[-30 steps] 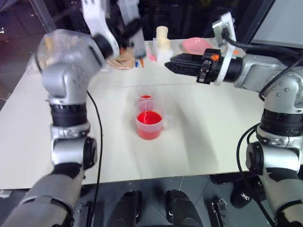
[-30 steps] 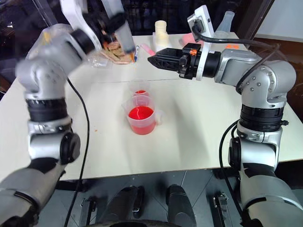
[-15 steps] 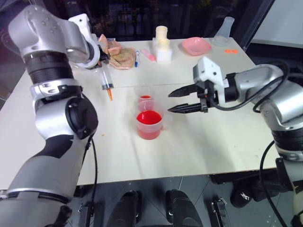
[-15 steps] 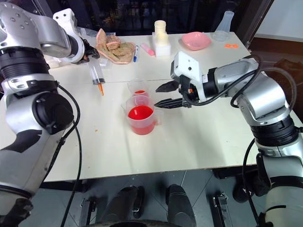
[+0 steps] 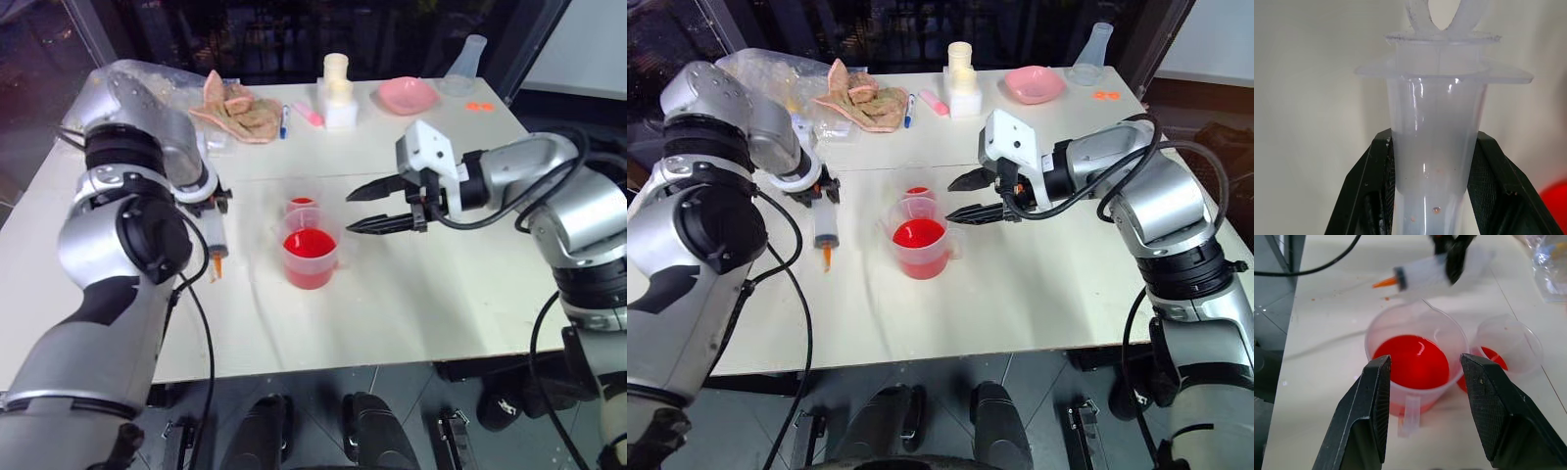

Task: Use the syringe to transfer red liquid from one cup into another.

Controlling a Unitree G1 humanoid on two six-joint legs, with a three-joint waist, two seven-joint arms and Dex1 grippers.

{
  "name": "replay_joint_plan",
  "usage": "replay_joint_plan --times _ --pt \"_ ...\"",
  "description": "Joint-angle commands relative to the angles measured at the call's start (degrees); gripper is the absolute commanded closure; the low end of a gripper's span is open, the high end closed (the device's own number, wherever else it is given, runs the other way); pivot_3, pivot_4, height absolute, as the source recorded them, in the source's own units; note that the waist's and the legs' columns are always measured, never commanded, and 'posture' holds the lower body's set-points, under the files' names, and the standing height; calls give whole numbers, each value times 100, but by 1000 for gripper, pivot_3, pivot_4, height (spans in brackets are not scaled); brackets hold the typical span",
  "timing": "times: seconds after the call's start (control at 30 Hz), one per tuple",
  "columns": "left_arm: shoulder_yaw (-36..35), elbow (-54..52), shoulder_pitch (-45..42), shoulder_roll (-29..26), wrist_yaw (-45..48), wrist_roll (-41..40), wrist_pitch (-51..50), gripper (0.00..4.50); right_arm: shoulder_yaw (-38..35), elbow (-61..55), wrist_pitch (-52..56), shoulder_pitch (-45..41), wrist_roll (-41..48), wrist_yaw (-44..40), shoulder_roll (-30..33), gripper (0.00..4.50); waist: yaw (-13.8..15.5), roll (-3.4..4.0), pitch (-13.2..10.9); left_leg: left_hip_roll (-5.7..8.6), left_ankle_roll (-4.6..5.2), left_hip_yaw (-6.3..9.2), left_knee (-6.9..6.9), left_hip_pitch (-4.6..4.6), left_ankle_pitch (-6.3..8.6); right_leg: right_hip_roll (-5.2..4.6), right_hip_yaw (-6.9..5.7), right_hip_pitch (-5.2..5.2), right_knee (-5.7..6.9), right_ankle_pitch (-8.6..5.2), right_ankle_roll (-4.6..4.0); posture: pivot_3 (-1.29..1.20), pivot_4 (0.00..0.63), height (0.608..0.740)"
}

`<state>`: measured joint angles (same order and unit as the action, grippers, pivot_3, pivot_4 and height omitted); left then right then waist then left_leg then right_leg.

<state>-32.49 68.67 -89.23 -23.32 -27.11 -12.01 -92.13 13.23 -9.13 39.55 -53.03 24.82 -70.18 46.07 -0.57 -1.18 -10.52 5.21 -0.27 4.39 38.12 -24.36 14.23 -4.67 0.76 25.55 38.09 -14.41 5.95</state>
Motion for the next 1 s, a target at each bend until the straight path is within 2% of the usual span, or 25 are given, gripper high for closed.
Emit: replay_joint_plan --times 0.03,0.2,0.23,0.43,0.47,0.53,0.63,0.73,0.77,0.83,0.97,1.0 --pt "216 284 -43 -159 178 -51 -37 3027 -168 -76 -39 -132 -39 13 11 2191 1 0 0 0 0 1 0 -1 0 0 0 0 0 0 0 0 150 740" --pt "373 237 211 -75 362 -64 -37 3027 -201 -93 -22 -86 -41 54 -4 2191 -4 0 0 0 0 0 0 -1 0 -1 1 0 1 0 0 0 150 740" --pt "397 192 233 -55 394 -69 -37 2046 -206 -90 -16 -85 -39 65 -9 2142 -5 0 0 0 0 1 0 -1 0 -1 0 0 1 0 0 0 150 740" --pt "500 214 239 -19 489 -93 -37 207 -208 -60 -30 -75 -54 113 -31 2142 -9 0 0 -1 0 0 0 -1 0 -1 1 0 1 0 0 0 150 740" --pt "529 221 230 -23 512 -105 -37 25 -208 -61 -26 -75 -53 122 -36 2142 -9 0 0 -1 0 0 0 -1 0 -1 1 0 1 0 0 0 150 740" --pt "722 -92 273 4 599 -178 -37 25 -207 -63 -35 -65 -58 125 -39 2142 -7 0 0 -1 0 0 1 -1 0 0 1 0 2 0 0 0 150 740" --pt "700 -1609 612 0 617 -962 -37 25 -212 -44 -63 -33 -77 131 -52 2142 -12 -1 0 -2 0 1 1 -3 0 -1 3 1 1 0 0 0 150 740" --pt "12 -3639 1554 336 -149 -2120 -37 25 -207 -13 -81 -37 -88 124 -77 2142 -29 5 3 -3 -1 1 1 0 0 -3 9 0 6 1 -1 0 150 740" --pt "-89 -4691 2026 471 -271 -2566 -37 25 -201 -6 -90 -37 -93 123 -91 2142 -35 7 5 -3 -1 -1 -1 1 0 -3 11 1 3 1 -1 0 150 740" --pt "-189 -6130 2664 692 -596 -3195 -37 25 -195 4 -105 -37 -104 118 -111 2142 -36 5 4 -6 -2 -3 0 3 0 -2 13 2 7 1 -1 0 150 740" --pt "124 -7376 3635 266 -661 -4692 -37 25 -150 94 -197 -61 -149 64 -171 2142 -18 3 2 -6 -6 -2 6 0 -2 2 14 3 8 1 -2 0 150 740" --pt "247 -7613 3888 -29 -495 -5068 -37 25 -131 122 -242 -71 -165 21 -179 2142 -19 3 3 -6 -7 -2 7 1 -3 2 13 3 8 2 -2 0 150 740"
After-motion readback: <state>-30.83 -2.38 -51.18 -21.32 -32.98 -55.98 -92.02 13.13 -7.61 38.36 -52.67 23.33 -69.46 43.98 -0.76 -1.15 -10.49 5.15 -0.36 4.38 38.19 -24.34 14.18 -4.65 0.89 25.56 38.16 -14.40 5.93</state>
